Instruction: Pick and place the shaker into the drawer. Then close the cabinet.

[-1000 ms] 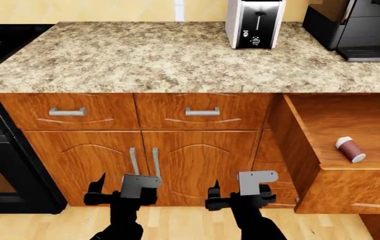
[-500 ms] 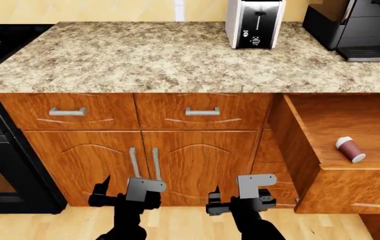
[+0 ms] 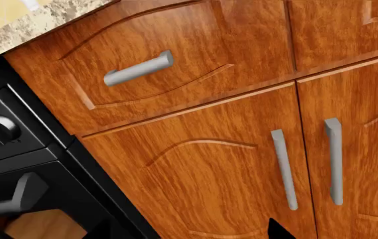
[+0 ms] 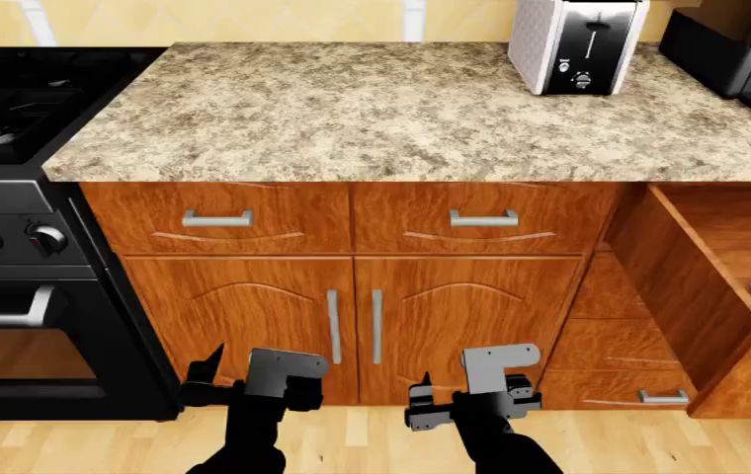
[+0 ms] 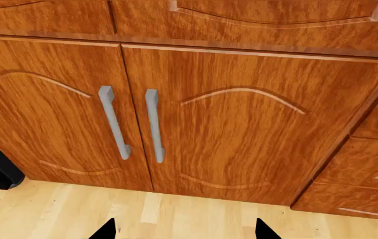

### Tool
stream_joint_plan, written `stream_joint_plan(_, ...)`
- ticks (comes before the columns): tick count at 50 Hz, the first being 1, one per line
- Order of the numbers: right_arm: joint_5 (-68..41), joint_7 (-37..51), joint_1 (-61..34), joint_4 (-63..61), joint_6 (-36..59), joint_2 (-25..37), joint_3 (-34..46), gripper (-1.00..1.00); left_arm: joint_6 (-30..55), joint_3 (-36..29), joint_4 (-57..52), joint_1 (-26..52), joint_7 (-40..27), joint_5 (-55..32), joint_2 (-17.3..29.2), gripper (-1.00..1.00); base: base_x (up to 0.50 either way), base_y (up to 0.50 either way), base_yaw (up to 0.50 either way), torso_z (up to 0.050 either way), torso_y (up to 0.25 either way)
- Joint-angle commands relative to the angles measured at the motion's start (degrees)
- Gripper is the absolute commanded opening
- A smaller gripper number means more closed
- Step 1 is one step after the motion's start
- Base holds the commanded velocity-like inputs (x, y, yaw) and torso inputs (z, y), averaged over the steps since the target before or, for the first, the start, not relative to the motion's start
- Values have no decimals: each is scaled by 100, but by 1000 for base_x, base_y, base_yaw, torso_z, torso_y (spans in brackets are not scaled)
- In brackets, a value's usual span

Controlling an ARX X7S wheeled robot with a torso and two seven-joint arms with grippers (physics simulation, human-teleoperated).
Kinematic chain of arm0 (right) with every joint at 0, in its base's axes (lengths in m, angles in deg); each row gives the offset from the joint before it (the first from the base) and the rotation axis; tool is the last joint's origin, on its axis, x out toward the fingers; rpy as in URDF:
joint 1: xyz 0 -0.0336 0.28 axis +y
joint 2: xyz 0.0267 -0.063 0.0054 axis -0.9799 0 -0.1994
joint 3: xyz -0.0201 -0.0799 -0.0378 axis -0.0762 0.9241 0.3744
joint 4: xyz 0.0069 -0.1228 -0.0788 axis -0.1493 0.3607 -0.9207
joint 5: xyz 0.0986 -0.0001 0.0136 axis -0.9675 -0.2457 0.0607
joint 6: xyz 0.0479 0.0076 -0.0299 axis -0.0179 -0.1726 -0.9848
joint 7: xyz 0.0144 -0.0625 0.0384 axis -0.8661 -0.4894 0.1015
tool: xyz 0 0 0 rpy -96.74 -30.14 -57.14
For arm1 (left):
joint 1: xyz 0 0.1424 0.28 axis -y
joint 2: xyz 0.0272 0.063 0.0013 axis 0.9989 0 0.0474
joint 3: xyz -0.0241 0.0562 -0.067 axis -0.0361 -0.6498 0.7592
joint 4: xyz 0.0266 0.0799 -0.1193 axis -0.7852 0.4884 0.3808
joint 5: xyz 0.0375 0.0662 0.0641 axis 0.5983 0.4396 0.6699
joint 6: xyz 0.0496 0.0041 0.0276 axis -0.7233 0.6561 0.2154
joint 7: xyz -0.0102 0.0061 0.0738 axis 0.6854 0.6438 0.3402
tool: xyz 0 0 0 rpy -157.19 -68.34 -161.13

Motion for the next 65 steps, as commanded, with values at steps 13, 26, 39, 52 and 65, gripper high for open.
stream_joint_plan(13,-131,-33,-60,144,-77,18,122,100,-37,27,-96,-43,49,-11,45,100,-17,500,0,0,0)
stream_joint_plan(26,-248,-29,-37,86,-72,47,134,100,-76,52,34,-42,155,-35,-12,100,-16,500,0,0,0)
stream_joint_plan(39,-419,3,28,-51,-151,87,63,100,6,28,8,-53,185,-32,-13,100,-6,214,0,0,0)
stream_joint_plan(52,-96,966,761,-2361,441,657,170,100,-552,167,-2346,-358,-155,-58,1120,100,0,0,0,0,0)
stream_joint_plan(65,-1857,1683,-370,-8811,5655,3337,-1781,100,429,972,-6395,890,-592,-857,4144,100,0,0,0,1,0)
